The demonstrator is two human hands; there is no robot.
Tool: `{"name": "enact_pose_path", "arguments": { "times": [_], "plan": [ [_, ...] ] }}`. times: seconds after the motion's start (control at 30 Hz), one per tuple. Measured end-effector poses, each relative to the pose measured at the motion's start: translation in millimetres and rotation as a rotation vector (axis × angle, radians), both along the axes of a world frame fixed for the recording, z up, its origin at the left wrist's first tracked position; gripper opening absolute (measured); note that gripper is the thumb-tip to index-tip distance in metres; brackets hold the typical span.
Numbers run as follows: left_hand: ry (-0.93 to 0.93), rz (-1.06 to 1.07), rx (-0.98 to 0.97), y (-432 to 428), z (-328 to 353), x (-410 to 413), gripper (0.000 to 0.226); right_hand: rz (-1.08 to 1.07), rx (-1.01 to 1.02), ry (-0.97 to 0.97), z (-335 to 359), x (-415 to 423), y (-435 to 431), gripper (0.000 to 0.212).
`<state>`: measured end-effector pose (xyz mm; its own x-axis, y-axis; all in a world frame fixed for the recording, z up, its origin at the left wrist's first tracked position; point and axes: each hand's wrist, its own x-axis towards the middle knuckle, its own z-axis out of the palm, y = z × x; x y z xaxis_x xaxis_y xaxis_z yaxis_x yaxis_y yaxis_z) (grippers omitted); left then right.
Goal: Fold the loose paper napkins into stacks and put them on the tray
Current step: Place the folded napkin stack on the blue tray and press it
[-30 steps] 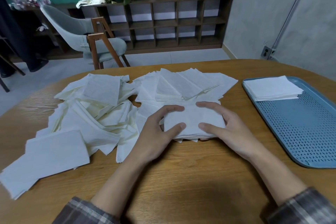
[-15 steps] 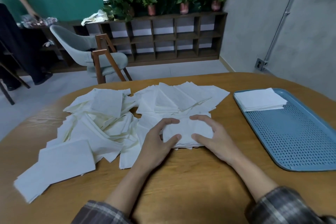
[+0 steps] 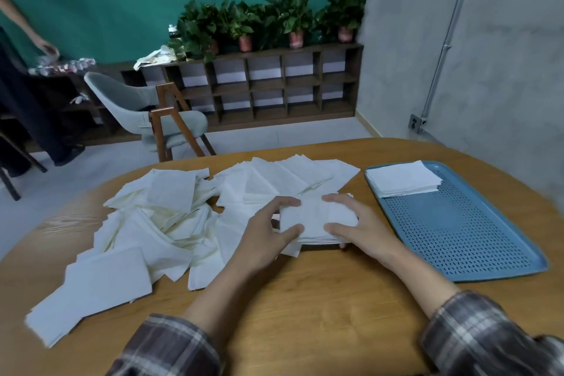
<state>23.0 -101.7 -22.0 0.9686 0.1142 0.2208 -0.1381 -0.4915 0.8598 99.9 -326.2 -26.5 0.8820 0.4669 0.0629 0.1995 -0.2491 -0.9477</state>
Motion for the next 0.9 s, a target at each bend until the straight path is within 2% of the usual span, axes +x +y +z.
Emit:
{"name": "enact_pose_path", "arguments": {
  "times": [0.23, 0.53, 0.67, 0.9],
  "plan": [
    [0.019, -0.039, -0.028, -50, 4, 37, 0.037, -0.121, 0.035, 0.001, 11, 20, -60, 0.051],
    [0.139, -0.133, -0.038, -131, 6, 85, 0.042, -0.363, -0.082, -0.023, 5, 56, -148, 0.053],
    [0.161, -0.068, -0.062, -157, 2, 107, 0.035, -0.442, -0.114, -0.018, 3, 74, -168, 0.048],
    [0.123, -0.046, 0.058, -177, -4, 126, 0.03, -0.456, -0.267, 0.002, 2, 92, -183, 0.05]
  ]
}}
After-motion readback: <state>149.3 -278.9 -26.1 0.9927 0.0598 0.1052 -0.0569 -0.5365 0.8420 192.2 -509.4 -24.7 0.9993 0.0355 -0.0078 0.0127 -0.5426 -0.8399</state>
